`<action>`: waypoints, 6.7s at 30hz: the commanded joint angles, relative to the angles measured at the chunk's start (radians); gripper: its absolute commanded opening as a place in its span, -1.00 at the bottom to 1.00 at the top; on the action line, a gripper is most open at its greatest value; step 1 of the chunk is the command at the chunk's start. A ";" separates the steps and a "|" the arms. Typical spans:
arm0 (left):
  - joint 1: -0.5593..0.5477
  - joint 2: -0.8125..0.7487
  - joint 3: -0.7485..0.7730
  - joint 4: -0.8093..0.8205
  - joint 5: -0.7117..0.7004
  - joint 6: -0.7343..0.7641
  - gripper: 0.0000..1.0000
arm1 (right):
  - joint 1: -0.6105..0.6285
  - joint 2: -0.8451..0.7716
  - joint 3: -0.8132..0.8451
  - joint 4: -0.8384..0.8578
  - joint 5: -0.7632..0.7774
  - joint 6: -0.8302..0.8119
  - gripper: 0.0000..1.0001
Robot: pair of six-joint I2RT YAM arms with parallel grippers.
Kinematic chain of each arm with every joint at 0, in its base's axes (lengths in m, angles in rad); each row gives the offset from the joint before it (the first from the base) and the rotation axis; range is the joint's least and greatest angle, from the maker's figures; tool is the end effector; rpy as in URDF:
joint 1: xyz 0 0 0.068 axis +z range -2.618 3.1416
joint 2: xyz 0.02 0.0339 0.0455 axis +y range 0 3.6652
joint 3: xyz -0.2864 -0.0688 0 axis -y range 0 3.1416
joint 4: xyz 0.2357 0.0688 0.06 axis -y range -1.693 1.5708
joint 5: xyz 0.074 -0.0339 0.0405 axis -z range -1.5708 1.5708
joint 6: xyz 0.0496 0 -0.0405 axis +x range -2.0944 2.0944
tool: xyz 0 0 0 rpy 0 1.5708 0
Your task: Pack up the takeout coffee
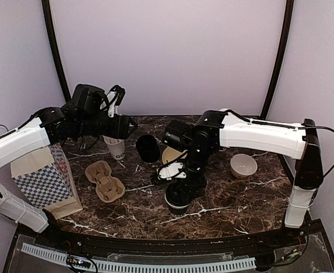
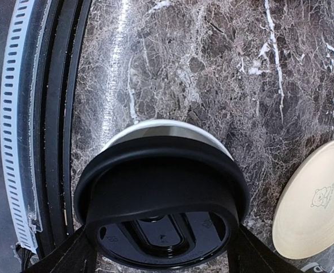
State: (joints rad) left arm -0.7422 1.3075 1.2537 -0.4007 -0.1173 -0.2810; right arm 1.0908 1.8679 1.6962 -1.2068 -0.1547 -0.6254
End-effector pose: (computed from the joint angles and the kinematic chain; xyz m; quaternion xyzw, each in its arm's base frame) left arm 0.2212 -0.1950 0.3832 0.1633 0.8315 -0.2155 0.4854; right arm 0.1640 0.3316 0.2855 -0.7557 0.6433 0.0969 0.0754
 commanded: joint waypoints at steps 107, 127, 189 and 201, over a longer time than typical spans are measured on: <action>-0.189 0.310 -0.168 0.076 0.556 -0.308 -0.19 | -0.408 -0.009 -0.336 0.294 -0.689 0.344 -0.29; -0.189 0.244 -0.117 0.136 0.489 -0.203 0.23 | -0.412 -0.215 -0.443 0.294 -0.590 0.226 0.23; -0.155 0.262 -0.236 0.269 0.556 -0.319 -0.05 | -0.311 -0.217 -0.631 0.540 -0.754 0.358 0.55; -0.155 0.295 -0.266 0.281 0.566 -0.331 -0.05 | -0.288 -0.102 -0.517 0.546 -0.674 0.441 0.54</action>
State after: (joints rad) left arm -0.8993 1.5970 0.9928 -0.1265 0.4366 -0.6064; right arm 0.7998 1.7351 1.1378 -0.6796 -0.8635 -0.2207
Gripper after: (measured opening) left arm 0.478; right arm 0.775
